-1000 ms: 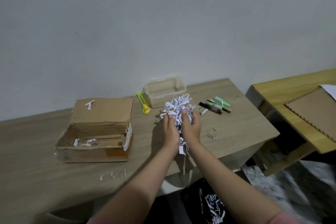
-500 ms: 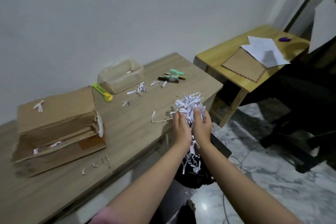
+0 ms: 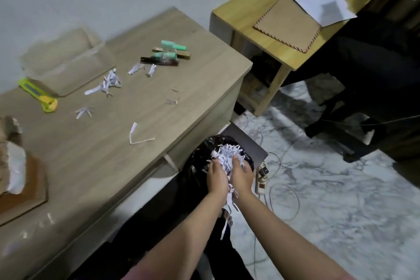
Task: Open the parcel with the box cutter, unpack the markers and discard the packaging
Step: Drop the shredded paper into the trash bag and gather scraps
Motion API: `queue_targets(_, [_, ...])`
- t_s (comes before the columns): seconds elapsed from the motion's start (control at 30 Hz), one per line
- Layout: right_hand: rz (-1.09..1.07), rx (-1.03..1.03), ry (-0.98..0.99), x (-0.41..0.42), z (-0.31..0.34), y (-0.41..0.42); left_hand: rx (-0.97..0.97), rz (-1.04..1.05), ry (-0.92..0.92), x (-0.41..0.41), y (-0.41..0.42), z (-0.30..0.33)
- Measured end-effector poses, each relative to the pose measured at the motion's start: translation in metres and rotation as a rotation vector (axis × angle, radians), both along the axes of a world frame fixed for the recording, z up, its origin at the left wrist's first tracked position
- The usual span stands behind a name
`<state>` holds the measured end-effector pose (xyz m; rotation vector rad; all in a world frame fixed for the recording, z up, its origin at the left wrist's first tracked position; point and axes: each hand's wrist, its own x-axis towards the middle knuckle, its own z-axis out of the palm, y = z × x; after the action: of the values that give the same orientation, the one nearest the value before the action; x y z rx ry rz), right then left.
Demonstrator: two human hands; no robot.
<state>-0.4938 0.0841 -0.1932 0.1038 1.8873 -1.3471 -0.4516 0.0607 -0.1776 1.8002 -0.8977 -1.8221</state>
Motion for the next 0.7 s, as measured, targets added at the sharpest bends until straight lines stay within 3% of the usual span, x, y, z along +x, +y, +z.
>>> queue_targets(0.2, [0.018, 0.139, -0.152, -0.036, -0.079, -0.042, 0.22, 0.047, -0.101, -0.032, -0.046, -0.116])
queue_targets(0.4, [0.018, 0.224, -0.344, -0.064, -0.141, -0.078, 0.315, 0.009, -0.173, -0.04, -0.091, -0.145])
queue_targets(0.57, [0.133, 0.288, -0.391, -0.081, -0.16, -0.09, 0.333, 0.058, -0.119, -0.042, -0.105, -0.165])
queue_targets(0.67, [0.206, 0.284, -0.39, -0.086, -0.157, -0.088, 0.347, 0.056, -0.149, -0.033, -0.106, -0.261])
queue_targets(0.7, [0.224, 0.288, -0.388, -0.086, -0.155, -0.086, 0.362, 0.043, -0.158, -0.033, -0.106, -0.266])
